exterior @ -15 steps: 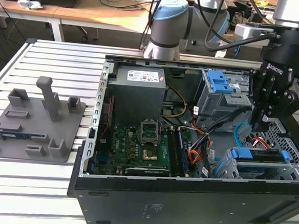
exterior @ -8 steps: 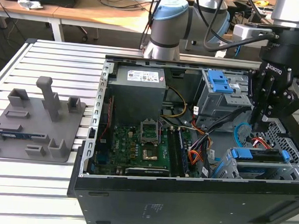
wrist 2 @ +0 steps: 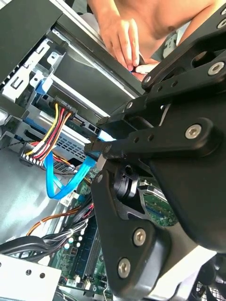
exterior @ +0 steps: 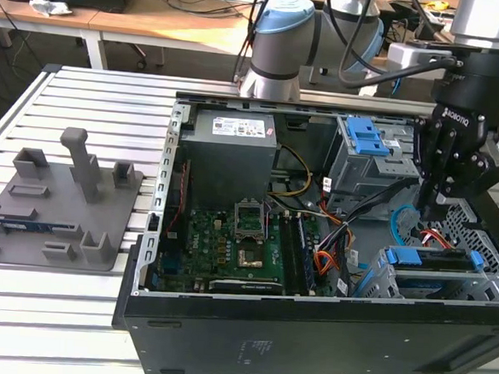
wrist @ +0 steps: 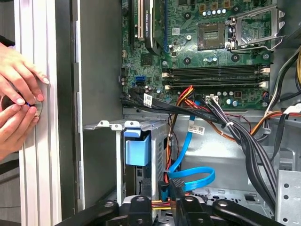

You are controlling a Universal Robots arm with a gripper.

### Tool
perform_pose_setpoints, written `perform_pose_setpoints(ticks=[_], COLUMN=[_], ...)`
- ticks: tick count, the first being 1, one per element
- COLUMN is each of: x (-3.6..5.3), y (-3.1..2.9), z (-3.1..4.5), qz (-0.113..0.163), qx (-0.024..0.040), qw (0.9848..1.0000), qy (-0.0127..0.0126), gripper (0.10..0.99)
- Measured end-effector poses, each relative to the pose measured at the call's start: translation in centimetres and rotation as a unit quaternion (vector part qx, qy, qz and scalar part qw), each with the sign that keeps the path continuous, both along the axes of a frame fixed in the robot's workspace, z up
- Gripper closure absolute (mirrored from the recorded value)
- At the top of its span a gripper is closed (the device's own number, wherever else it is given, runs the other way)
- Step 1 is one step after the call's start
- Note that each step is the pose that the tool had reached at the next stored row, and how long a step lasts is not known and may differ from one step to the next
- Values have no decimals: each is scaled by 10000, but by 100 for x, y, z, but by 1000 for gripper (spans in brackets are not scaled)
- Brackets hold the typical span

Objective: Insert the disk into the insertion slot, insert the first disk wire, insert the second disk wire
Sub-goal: 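Insert the second disk wire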

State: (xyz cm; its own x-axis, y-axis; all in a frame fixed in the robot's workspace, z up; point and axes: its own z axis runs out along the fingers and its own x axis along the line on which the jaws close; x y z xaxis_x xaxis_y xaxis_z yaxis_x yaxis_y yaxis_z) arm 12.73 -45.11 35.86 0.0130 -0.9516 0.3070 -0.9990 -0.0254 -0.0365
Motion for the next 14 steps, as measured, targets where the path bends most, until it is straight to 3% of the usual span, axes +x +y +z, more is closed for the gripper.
perform_pose_setpoints(ticks=[1, 9, 11, 14], x=[0, 0, 0, 0], y=[0, 0, 1, 1], z=[-3, -34, -38, -38], qz=[0, 3, 3, 3], qx=[-9, -19, -20, -20], qw=[10000, 10000, 10000, 10000], qy=[0, 0, 0, 0], gripper=[875, 875, 925, 925])
